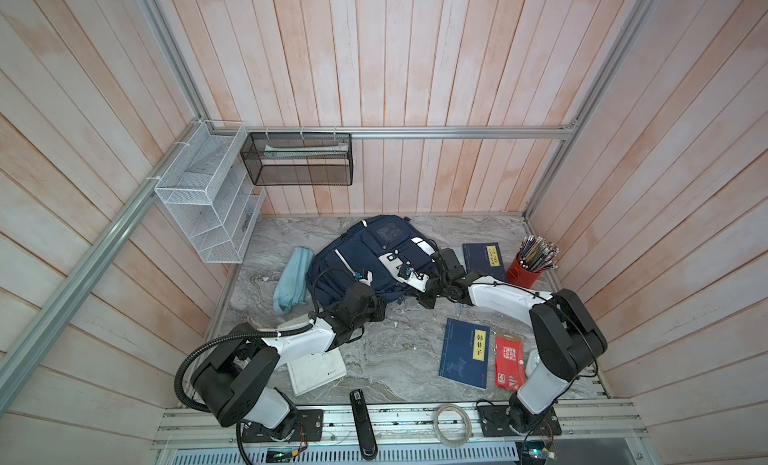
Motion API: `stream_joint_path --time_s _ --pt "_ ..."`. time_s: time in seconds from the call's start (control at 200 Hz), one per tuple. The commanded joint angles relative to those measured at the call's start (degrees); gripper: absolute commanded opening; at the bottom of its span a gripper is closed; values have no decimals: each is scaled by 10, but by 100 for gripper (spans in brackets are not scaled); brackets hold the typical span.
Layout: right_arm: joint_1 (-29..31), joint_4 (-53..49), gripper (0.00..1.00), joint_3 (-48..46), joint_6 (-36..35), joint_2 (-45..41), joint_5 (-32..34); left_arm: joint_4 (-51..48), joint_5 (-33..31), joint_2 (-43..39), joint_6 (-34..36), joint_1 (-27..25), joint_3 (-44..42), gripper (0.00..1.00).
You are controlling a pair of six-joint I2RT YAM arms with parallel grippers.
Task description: Pack the student bag
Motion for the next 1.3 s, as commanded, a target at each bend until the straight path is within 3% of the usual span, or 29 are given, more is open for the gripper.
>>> stream_joint_path --time_s 0.0,0.135,0.325,0.435,0.77,0.915,1.03,1.295 --pt "9 30 0 -10 53 -29 -49 34 -19 8 28 -29 11 34" --pt "5 51 0 -21 98 -53 -63 32 -151 35 41 -133 11 29" --pt "5 71 0 -41 113 -72 -96 112 -183 70 36 -134 -12 33" --pt "5 59 0 -38 107 -68 -112 113 -204 91 54 -134 13 43" --pt "5 49 0 -36 111 -55 -120 102 -239 137 73 -134 60 41" --pt "5 46 0 -36 107 -53 -113 85 -262 127 76 -134 66 32" --pt "5 46 0 -36 104 -51 -105 75 -248 108 66 -132 55 0" --pt "1 46 0 -36 105 -49 -78 2 -216 32 13 -129 11 0"
